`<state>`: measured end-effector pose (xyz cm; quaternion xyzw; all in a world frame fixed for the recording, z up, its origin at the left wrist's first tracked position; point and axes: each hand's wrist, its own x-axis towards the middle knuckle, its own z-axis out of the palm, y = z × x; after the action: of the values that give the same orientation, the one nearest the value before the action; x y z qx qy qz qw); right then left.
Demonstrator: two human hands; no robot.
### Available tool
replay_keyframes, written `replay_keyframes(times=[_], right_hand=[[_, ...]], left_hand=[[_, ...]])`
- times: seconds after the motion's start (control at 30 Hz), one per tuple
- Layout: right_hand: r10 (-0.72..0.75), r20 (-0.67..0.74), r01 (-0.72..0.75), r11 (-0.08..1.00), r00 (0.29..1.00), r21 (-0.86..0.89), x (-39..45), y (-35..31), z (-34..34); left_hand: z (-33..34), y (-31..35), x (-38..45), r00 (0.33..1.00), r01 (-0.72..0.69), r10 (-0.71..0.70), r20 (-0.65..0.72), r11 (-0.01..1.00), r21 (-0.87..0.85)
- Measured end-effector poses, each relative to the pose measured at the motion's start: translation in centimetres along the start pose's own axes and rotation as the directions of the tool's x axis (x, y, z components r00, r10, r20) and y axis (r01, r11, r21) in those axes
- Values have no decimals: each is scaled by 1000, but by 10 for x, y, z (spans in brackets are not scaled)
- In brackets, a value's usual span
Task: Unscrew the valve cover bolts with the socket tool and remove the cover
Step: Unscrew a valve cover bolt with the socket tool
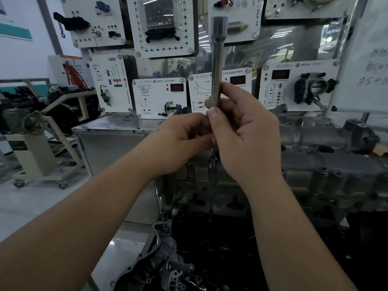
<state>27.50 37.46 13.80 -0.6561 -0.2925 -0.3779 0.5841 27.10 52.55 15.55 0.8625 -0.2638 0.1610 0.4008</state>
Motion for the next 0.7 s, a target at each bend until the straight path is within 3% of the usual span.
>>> replay_keyframes(times=[0.2, 0.33, 0.6, 0.7], right_hand=[[-73, -50, 67, 992, 996, -106, 0, 0, 0], [-2, 20, 3, 999, 1000, -49, -2, -3, 2], [-60, -90, 51, 994, 994, -101, 1, -1, 1], [-38, -31, 35, 995, 999, -94, 1, 1, -1]], left_hand=[[2, 2, 0, 1000, -6, 7, -16, 999, 42], [0, -1, -2, 1000, -10, 10, -2, 1000, 26], [4, -4, 3, 999, -11, 14, -38, 996, 85], [3, -6, 2, 999, -24, 26, -26, 997, 80]])
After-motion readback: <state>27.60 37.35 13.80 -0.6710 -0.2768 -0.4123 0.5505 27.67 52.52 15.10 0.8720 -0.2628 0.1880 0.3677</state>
